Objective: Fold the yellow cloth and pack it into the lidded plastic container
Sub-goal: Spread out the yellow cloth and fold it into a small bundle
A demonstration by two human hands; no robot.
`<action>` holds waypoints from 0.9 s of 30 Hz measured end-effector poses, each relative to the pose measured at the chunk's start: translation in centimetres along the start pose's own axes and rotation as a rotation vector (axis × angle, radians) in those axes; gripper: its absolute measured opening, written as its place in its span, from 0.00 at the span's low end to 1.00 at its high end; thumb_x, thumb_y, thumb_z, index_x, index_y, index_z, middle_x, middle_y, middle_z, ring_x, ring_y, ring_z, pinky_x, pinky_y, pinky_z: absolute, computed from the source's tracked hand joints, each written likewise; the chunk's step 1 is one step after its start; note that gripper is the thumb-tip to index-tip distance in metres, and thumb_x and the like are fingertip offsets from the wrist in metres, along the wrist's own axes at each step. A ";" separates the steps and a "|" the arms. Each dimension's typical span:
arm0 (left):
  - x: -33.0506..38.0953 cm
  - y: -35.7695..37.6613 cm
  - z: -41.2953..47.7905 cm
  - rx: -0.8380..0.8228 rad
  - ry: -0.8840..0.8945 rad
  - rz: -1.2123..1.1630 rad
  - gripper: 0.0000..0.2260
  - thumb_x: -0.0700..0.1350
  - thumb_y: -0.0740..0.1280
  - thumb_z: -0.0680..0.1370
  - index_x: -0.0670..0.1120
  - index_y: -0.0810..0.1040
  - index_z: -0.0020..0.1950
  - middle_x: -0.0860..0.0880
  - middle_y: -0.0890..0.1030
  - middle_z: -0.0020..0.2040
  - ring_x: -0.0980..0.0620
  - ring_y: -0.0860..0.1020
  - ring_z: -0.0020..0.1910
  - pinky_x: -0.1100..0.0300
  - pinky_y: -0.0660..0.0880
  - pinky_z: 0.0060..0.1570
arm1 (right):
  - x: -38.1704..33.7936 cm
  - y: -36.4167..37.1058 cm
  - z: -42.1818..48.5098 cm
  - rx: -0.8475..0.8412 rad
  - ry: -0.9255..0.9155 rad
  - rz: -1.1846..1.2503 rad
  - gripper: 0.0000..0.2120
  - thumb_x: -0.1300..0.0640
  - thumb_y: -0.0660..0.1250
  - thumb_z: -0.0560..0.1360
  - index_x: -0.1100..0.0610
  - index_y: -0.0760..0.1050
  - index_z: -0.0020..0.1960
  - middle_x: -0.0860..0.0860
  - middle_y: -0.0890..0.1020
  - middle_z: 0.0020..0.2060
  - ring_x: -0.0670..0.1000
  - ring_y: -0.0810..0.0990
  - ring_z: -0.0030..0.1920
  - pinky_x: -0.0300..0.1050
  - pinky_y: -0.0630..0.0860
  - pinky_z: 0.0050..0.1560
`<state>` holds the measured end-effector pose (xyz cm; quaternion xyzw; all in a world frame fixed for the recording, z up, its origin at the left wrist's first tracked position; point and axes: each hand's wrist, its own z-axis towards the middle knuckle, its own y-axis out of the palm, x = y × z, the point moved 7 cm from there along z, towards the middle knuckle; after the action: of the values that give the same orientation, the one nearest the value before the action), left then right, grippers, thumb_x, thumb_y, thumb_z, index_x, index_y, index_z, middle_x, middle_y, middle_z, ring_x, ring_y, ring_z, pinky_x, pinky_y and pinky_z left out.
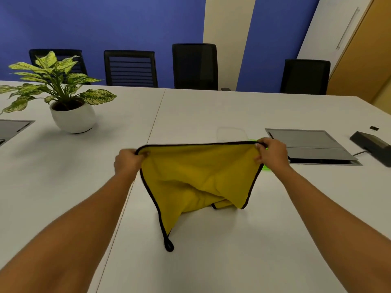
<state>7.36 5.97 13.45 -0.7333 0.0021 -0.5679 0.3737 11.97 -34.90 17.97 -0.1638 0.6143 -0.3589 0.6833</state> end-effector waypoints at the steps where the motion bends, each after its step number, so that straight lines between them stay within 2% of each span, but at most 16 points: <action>1: 1.3 -0.1 0.4 0.020 -0.017 -0.089 0.11 0.46 0.72 0.71 0.39 0.81 0.47 0.37 0.82 0.44 0.40 0.80 0.42 0.52 0.76 0.45 | 0.2 -0.1 0.6 -0.015 0.069 0.095 0.08 0.61 0.62 0.77 0.63 0.77 0.53 0.62 0.82 0.48 0.59 0.82 0.38 0.38 0.79 0.41; 2: 2.7 -0.2 0.8 0.031 -0.032 -0.203 0.12 0.44 0.72 0.72 0.37 0.81 0.51 0.37 0.82 0.46 0.42 0.79 0.39 0.52 0.76 0.46 | 0.2 -0.3 1.2 -0.009 0.113 0.173 0.09 0.63 0.62 0.77 0.65 0.76 0.53 0.62 0.81 0.47 0.58 0.81 0.37 0.36 0.79 0.39; 4: 5.4 -0.4 1.4 0.030 -0.038 -0.431 0.13 0.37 0.71 0.72 0.35 0.79 0.55 0.38 0.80 0.47 0.44 0.78 0.37 0.55 0.77 0.46 | -0.4 -1.4 2.1 0.050 0.127 0.221 0.08 0.64 0.61 0.77 0.67 0.76 0.53 0.59 0.79 0.44 0.53 0.79 0.34 0.29 0.75 0.29; 5: 6.6 -0.7 1.7 0.034 -0.026 -0.502 0.12 0.35 0.70 0.73 0.35 0.78 0.56 0.38 0.79 0.49 0.44 0.78 0.39 0.56 0.77 0.46 | -0.9 -2.1 2.5 0.088 0.108 0.203 0.08 0.63 0.61 0.77 0.66 0.76 0.51 0.58 0.79 0.44 0.53 0.78 0.35 0.30 0.73 0.28; 8: 9.5 -1.9 2.1 0.056 0.040 -0.612 0.12 0.33 0.66 0.75 0.35 0.77 0.58 0.38 0.79 0.55 0.42 0.79 0.49 0.55 0.79 0.51 | -2.8 -4.1 3.0 0.177 0.030 0.169 0.09 0.61 0.61 0.77 0.63 0.77 0.53 0.62 0.81 0.51 0.57 0.78 0.47 0.41 0.72 0.39; 10: 10.7 -2.9 2.1 0.066 0.090 -0.646 0.12 0.33 0.64 0.76 0.35 0.76 0.58 0.38 0.78 0.58 0.42 0.79 0.54 0.53 0.78 0.55 | -4.2 -5.4 2.9 0.228 -0.032 0.167 0.11 0.61 0.61 0.78 0.64 0.75 0.56 0.62 0.80 0.54 0.59 0.78 0.53 0.42 0.70 0.46; 14: 11.5 -4.7 1.1 0.087 0.209 -0.684 0.11 0.35 0.64 0.76 0.38 0.77 0.58 0.43 0.79 0.54 0.48 0.79 0.53 0.57 0.78 0.55 | -6.4 -7.5 1.5 0.295 -0.173 0.197 0.11 0.60 0.59 0.79 0.65 0.74 0.57 0.63 0.79 0.54 0.59 0.77 0.55 0.42 0.71 0.51; 16: 10.7 -5.3 0.6 0.098 0.238 -0.693 0.12 0.37 0.65 0.76 0.39 0.77 0.59 0.45 0.79 0.51 0.50 0.79 0.51 0.59 0.78 0.55 | -6.6 -8.0 0.3 0.303 -0.246 0.193 0.11 0.60 0.59 0.79 0.65 0.74 0.57 0.63 0.79 0.54 0.59 0.77 0.54 0.42 0.71 0.52; 20: 6.4 -5.0 -0.6 0.010 0.293 -0.610 0.11 0.35 0.65 0.75 0.37 0.78 0.58 0.46 0.81 0.45 0.50 0.80 0.47 0.61 0.79 0.53 | -4.2 -7.4 -3.0 0.289 -0.312 0.175 0.09 0.61 0.62 0.77 0.65 0.76 0.53 0.63 0.81 0.48 0.52 0.75 0.46 0.31 0.65 0.42; 23: 1.3 -3.6 -2.1 -0.059 0.271 -0.524 0.10 0.33 0.66 0.74 0.38 0.79 0.55 0.48 0.81 0.41 0.47 0.80 0.44 0.58 0.78 0.52 | -0.2 -5.2 -6.2 0.216 -0.277 0.095 0.07 0.62 0.64 0.76 0.65 0.78 0.50 0.62 0.82 0.43 0.56 0.77 0.43 0.36 0.63 0.38; 25: -2.4 -2.4 -3.3 -0.097 0.217 -0.467 0.10 0.32 0.66 0.73 0.39 0.79 0.53 0.48 0.81 0.40 0.47 0.79 0.42 0.53 0.75 0.53 | 2.9 -3.4 -8.3 0.154 -0.208 0.044 0.08 0.61 0.66 0.75 0.64 0.79 0.49 0.62 0.82 0.41 0.58 0.78 0.43 0.41 0.64 0.41; 27: -6.0 -1.3 -4.6 -0.122 0.149 -0.412 0.10 0.30 0.65 0.73 0.36 0.79 0.53 0.48 0.81 0.40 0.48 0.79 0.40 0.55 0.75 0.49 | 6.0 -1.9 -10.2 0.089 -0.114 0.030 0.08 0.59 0.68 0.73 0.63 0.80 0.49 0.61 0.81 0.39 0.57 0.75 0.41 0.43 0.66 0.41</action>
<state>0.83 6.94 9.52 -0.6956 -0.0858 -0.6836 0.2039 1.61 -38.17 12.95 -0.1443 0.5602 -0.3655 0.7292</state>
